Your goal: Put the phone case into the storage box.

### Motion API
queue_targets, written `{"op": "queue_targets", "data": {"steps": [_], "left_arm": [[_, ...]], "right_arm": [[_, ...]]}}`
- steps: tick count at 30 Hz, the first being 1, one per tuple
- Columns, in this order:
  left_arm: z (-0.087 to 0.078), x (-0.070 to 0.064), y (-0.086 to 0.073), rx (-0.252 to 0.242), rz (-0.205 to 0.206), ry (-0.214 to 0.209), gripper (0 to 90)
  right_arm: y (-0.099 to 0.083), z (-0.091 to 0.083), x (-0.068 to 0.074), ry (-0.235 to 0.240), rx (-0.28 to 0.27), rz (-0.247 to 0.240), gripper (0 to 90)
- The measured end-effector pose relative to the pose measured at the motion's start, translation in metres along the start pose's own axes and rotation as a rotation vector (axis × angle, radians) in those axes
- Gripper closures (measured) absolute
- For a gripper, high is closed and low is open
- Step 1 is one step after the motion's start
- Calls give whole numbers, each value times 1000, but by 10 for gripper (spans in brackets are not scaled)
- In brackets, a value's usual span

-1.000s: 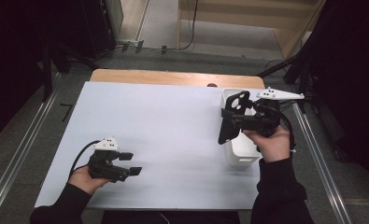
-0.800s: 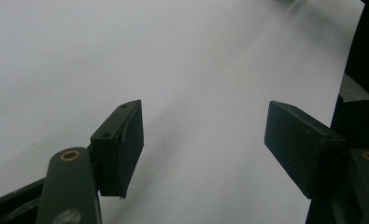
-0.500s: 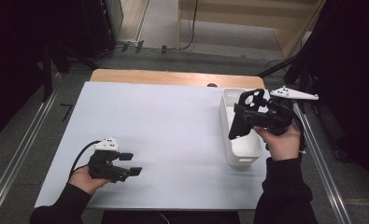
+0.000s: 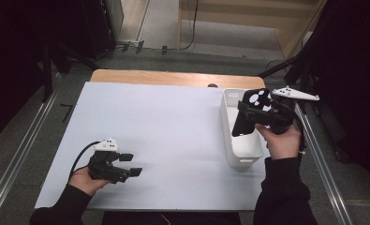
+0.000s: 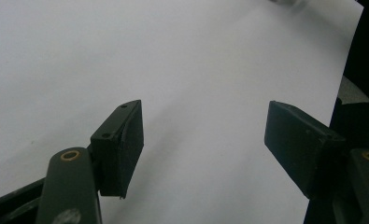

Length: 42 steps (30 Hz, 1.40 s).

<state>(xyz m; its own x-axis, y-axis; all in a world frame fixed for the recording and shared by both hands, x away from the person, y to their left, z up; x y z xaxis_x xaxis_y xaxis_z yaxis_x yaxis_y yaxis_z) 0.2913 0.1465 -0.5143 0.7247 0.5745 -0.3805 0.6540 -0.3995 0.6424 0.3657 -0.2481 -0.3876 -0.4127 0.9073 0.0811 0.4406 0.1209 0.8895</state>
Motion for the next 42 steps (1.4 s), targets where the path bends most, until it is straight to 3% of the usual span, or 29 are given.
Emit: {"op": "queue_targets", "data": {"steps": [10,17,20,27,31,34,42], "left_arm": [[1,4,-1,2,-14,1,286],[3,4,-2,4,-17,2,287],[2,4,-3,6,-17,4,286],[1,4,-3,5,-20,3,286],[2,3,-2,2,-18,1,286],[2,4,-3,4,-20,2,286],[1,5,-3,3,-18,3,286]], "right_arm": [[14,18,-11,-20,8,-1,125],[27,34,-22,-12,7,34,125],[30,40,-26,-27,13,8,125],[36,53,-38,-57,28,27,125],[40,61,-45,-48,22,64,125],[43,66,-50,-77,32,48,125],[48,82,-59,-94,39,52,125]]}}
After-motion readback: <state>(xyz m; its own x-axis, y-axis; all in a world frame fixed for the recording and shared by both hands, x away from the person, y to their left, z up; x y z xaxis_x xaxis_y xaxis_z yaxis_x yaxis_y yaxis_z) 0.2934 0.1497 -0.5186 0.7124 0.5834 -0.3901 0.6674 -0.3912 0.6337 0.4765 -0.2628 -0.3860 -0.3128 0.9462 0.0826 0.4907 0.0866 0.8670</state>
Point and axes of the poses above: each handheld gripper's, and its own axes: z roughly forward along the jaws, y roughly out of its top, x roughly to its left, the point moved 8 cm from there along z, roughly forward along the jaws, and after that the axes turned 8 degrees about -z, right-handed, at the moved point
